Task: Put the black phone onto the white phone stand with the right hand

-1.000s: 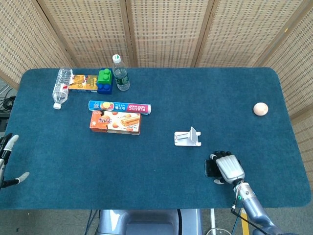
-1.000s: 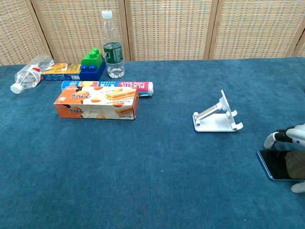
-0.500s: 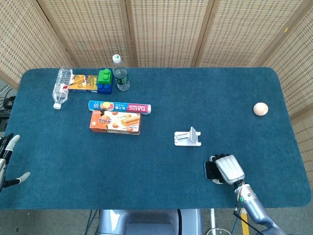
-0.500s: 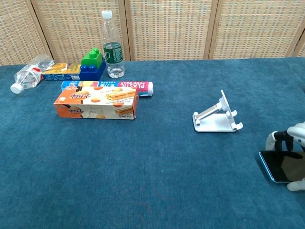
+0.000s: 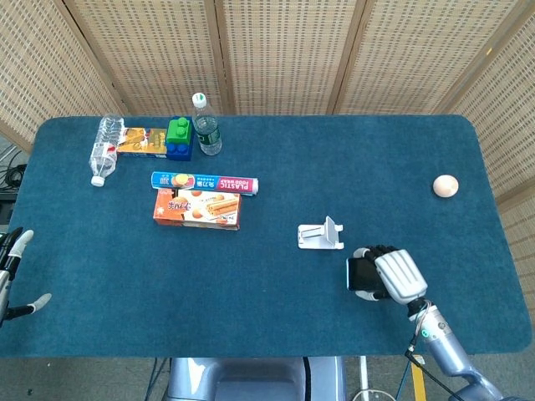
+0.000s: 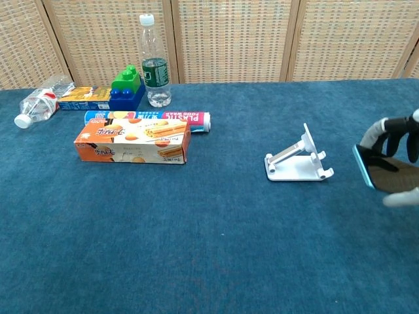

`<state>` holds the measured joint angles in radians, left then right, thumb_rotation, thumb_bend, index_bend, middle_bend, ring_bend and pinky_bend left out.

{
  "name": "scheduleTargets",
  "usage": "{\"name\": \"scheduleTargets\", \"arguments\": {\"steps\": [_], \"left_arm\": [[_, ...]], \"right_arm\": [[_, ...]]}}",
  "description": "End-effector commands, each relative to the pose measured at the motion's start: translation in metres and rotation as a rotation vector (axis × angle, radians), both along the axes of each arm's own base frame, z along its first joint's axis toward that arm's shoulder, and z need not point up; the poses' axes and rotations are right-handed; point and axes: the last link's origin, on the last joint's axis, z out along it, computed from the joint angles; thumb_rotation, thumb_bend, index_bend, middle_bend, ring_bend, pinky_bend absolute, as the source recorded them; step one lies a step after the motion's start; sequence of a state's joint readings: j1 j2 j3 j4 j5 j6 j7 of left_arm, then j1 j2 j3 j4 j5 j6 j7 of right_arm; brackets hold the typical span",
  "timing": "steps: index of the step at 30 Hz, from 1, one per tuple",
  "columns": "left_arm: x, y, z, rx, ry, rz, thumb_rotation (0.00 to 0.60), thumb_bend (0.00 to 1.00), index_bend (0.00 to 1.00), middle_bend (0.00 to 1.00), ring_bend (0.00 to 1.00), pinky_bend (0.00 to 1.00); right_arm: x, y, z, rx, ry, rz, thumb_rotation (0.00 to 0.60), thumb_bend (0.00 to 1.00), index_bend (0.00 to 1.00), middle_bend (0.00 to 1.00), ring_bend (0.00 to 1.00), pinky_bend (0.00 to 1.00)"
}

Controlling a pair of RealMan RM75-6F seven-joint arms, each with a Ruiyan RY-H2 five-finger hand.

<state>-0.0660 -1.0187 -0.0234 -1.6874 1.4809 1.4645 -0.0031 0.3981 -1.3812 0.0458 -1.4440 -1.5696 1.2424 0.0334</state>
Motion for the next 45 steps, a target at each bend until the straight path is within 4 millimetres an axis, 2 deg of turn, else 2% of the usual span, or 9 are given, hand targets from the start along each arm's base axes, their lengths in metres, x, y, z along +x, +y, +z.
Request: {"name": "scheduleTargets", "arguments": {"steps": [1, 6, 10, 18, 22, 32, 45], "left_arm": [[0.000, 0.001, 0.000, 0.001, -0.002, 0.003, 0.600, 0.00, 0.00, 0.00, 0.00, 0.00], [-0.003, 0.003, 0.002, 0.000, -0.006, 0.015, 0.600, 0.00, 0.00, 0.00, 0.00, 0.00], [-0.003, 0.007, 0.002, -0.002, -0.010, 0.023, 0.600, 0.00, 0.00, 0.00, 0.00, 0.00], [-0.004, 0.013, 0.002, -0.006, -0.014, 0.046, 0.600, 0.00, 0.00, 0.00, 0.00, 0.00], [-0.005, 0.016, 0.003, -0.006, -0.015, 0.059, 0.600, 0.00, 0.00, 0.00, 0.00, 0.00], [-0.005, 0.020, 0.000, -0.014, -0.008, 0.071, 0.600, 0.00, 0.00, 0.00, 0.00, 0.00], [-0.004, 0.020, -0.003, -0.020, 0.001, 0.072, 0.600, 0.00, 0.00, 0.00, 0.00, 0.00]], "right_arm": [[0.018, -0.023, 0.017, -0.010, -0.106, -0.016, 0.600, 0.26, 0.46, 0.53, 0.51, 0.49], [0.039, -0.053, 0.029, 0.013, -0.263, -0.069, 0.600, 0.26, 0.46, 0.53, 0.51, 0.49], [0.054, -0.077, 0.032, 0.052, -0.373, -0.115, 0.600, 0.26, 0.46, 0.53, 0.51, 0.49], [0.066, -0.110, 0.014, 0.076, -0.529, -0.182, 0.600, 0.26, 0.46, 0.53, 0.51, 0.49], [0.064, -0.121, 0.002, 0.083, -0.599, -0.206, 0.600, 0.31, 0.46, 0.53, 0.51, 0.49], [0.049, -0.132, -0.016, 0.109, -0.687, -0.238, 0.600, 0.31, 0.46, 0.53, 0.51, 0.49], [0.050, -0.119, -0.032, 0.115, -0.652, -0.126, 0.600, 0.31, 0.47, 0.53, 0.51, 0.49]]}}
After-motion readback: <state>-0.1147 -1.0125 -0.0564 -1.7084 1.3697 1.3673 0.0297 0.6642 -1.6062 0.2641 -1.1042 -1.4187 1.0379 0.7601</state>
